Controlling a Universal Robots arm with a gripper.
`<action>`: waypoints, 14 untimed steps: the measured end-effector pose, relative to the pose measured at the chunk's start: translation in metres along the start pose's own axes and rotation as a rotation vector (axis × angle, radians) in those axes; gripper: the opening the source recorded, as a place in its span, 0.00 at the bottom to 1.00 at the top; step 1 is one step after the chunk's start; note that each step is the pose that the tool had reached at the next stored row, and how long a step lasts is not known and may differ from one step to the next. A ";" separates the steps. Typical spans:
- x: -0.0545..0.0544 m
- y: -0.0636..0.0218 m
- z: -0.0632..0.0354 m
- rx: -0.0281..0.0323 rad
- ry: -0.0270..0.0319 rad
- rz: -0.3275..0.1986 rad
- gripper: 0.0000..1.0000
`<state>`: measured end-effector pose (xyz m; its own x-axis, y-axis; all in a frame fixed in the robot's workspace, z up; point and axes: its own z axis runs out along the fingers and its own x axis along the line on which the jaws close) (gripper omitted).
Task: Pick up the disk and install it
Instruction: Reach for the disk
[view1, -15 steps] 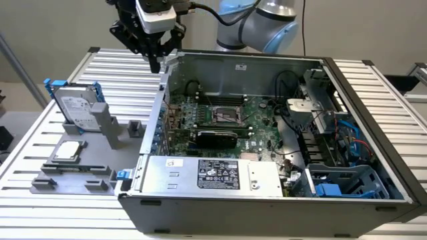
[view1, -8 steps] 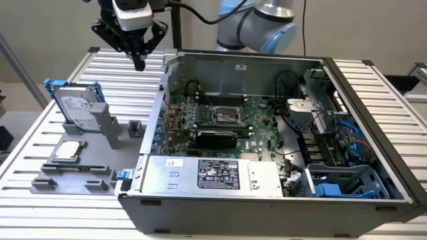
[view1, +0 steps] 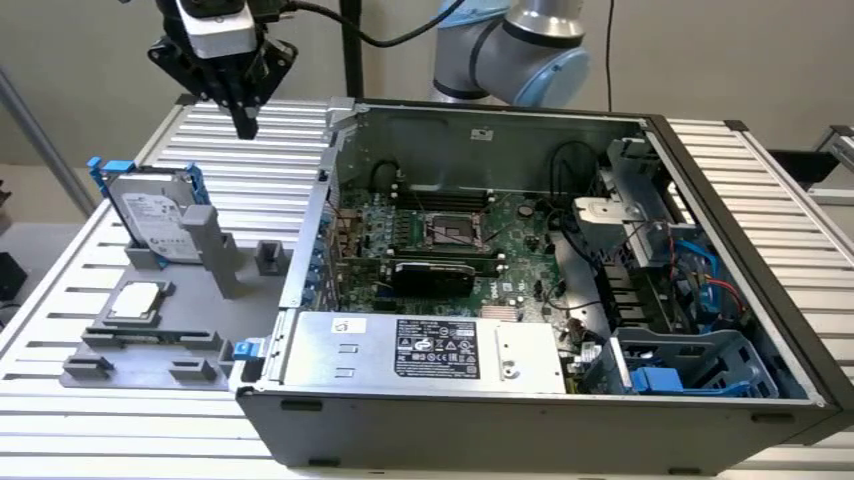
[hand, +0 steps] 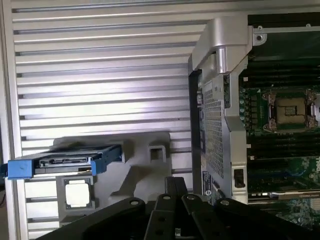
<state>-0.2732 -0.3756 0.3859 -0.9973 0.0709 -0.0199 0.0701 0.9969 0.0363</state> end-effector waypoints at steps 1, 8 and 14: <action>0.005 0.0012 0.0005 0.0012 0.0001 0.000 0.00; 0.037 0.0084 0.0037 0.0077 -0.0003 0.000 0.00; 0.065 0.0089 0.0057 0.0107 0.0014 0.000 0.00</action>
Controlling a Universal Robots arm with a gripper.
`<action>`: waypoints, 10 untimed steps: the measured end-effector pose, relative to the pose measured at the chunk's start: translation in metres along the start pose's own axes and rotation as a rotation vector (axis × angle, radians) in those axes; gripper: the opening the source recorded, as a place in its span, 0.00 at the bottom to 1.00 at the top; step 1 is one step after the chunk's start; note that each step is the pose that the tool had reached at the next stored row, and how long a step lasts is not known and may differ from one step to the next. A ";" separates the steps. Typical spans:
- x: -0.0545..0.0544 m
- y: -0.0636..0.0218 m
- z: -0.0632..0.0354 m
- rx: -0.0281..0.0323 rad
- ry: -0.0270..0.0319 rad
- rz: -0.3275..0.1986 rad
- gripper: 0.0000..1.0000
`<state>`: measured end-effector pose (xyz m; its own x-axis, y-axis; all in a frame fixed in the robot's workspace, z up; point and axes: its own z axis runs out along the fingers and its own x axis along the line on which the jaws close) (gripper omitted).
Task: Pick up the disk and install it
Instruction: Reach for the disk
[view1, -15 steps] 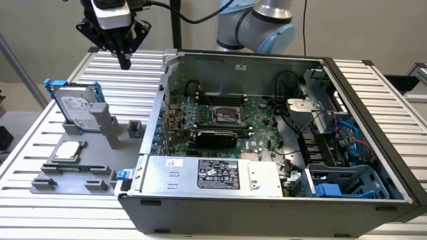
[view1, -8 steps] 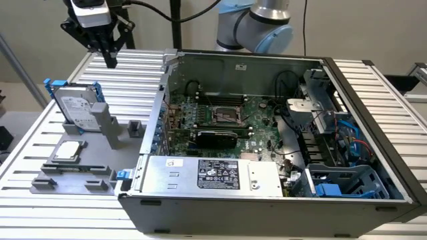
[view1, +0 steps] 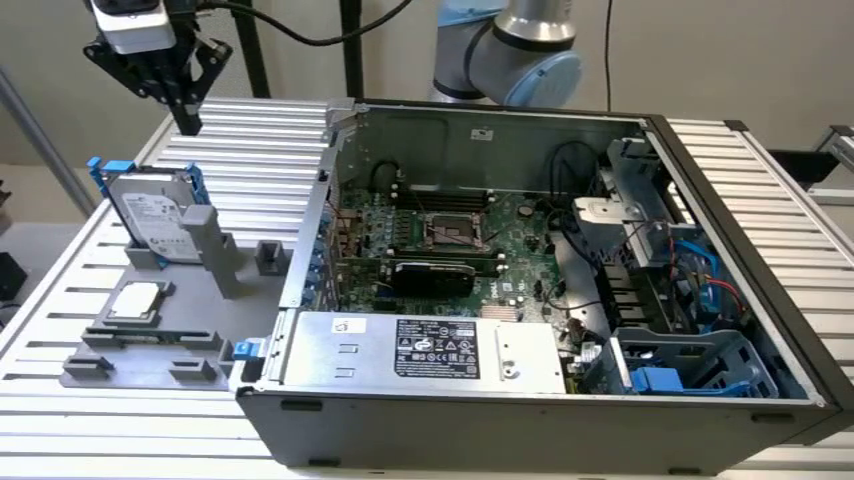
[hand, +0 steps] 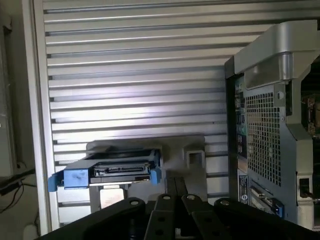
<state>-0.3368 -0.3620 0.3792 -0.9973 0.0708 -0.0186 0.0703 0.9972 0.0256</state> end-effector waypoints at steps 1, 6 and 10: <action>0.005 -0.0001 0.0002 0.0004 0.0007 0.000 0.00; 0.028 -0.0007 0.0017 0.0023 0.0042 0.000 0.00; 0.045 -0.0014 0.0029 0.0036 0.0074 0.000 0.00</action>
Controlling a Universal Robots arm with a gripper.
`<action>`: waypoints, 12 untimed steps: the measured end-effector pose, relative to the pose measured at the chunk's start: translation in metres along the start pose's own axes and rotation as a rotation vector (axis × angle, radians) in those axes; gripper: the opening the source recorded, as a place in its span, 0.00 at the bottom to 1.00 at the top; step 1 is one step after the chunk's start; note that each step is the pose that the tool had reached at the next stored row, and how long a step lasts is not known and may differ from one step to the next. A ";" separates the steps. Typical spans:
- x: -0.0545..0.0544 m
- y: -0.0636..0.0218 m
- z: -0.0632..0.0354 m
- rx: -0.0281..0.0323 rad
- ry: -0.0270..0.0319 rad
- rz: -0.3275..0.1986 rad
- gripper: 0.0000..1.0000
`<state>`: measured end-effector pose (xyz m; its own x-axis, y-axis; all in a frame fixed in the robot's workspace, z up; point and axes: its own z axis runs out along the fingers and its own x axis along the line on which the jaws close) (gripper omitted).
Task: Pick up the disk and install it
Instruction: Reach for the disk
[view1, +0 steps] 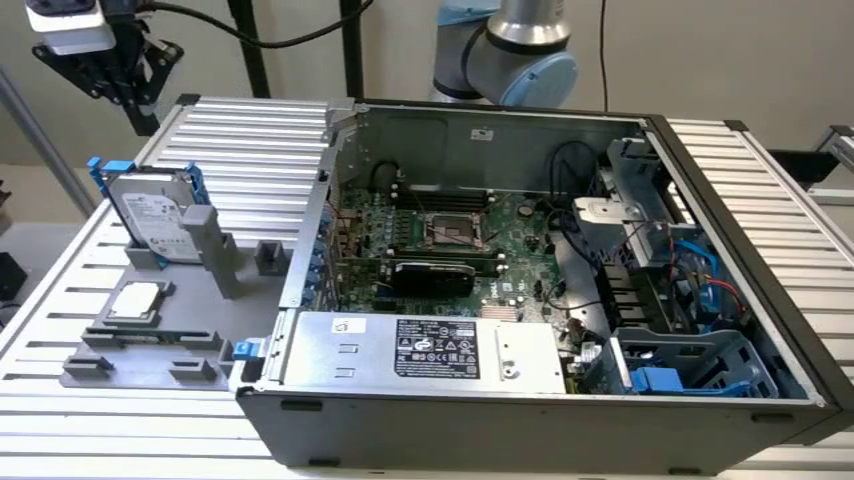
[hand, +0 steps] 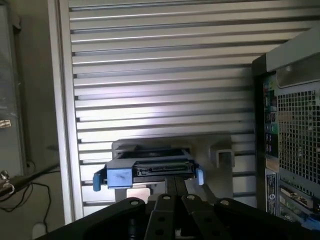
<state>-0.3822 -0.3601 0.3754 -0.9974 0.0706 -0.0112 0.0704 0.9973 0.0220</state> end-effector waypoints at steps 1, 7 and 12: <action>0.005 -0.0001 0.0004 0.0005 0.0009 0.000 0.00; 0.030 -0.0011 0.0039 0.0027 0.0084 -0.001 0.00; 0.038 -0.0012 0.0063 0.0045 0.0138 -0.015 0.00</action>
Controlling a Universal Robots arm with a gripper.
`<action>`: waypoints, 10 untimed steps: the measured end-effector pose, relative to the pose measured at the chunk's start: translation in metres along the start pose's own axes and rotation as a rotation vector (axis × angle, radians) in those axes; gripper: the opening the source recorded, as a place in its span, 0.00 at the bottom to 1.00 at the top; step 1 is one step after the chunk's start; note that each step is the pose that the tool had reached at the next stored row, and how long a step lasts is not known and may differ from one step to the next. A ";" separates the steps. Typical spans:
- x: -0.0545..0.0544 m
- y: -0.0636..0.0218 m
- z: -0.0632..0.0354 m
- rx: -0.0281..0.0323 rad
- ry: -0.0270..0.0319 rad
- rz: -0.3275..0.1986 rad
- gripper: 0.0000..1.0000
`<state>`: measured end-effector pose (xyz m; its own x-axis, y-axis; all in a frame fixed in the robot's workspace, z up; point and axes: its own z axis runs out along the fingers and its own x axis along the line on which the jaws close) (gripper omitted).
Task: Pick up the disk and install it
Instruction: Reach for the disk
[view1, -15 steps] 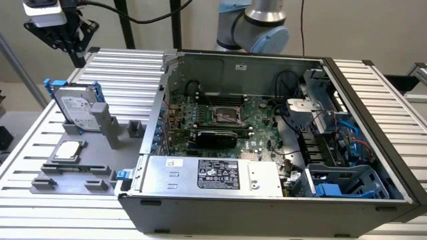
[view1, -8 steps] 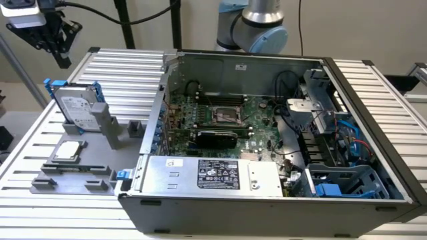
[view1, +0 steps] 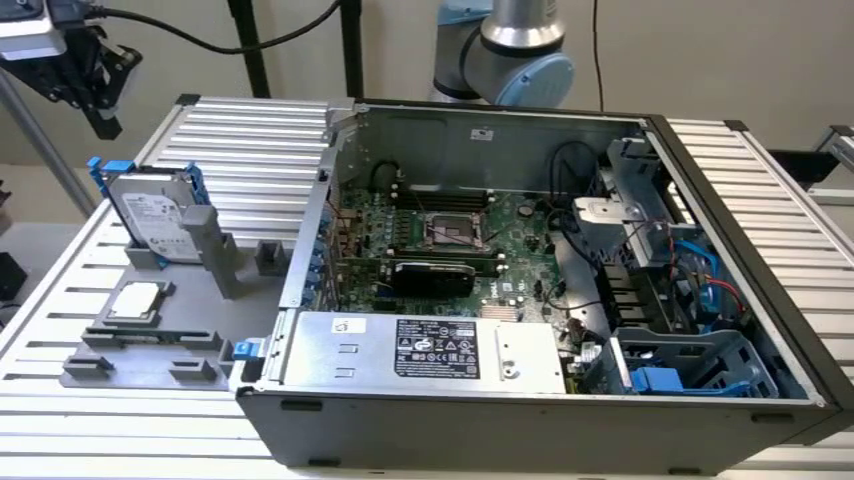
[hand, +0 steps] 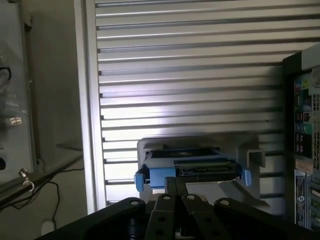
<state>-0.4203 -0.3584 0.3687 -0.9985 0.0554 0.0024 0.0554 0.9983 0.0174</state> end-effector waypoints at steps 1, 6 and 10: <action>0.001 -0.0001 0.0007 0.0005 0.0011 -0.005 0.00; 0.002 -0.0001 0.0022 0.0014 0.0041 -0.012 0.00; 0.002 -0.0001 0.0023 0.0013 0.0039 -0.012 0.00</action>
<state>-0.4220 -0.3585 0.3664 -0.9990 0.0438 0.0060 0.0439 0.9989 0.0162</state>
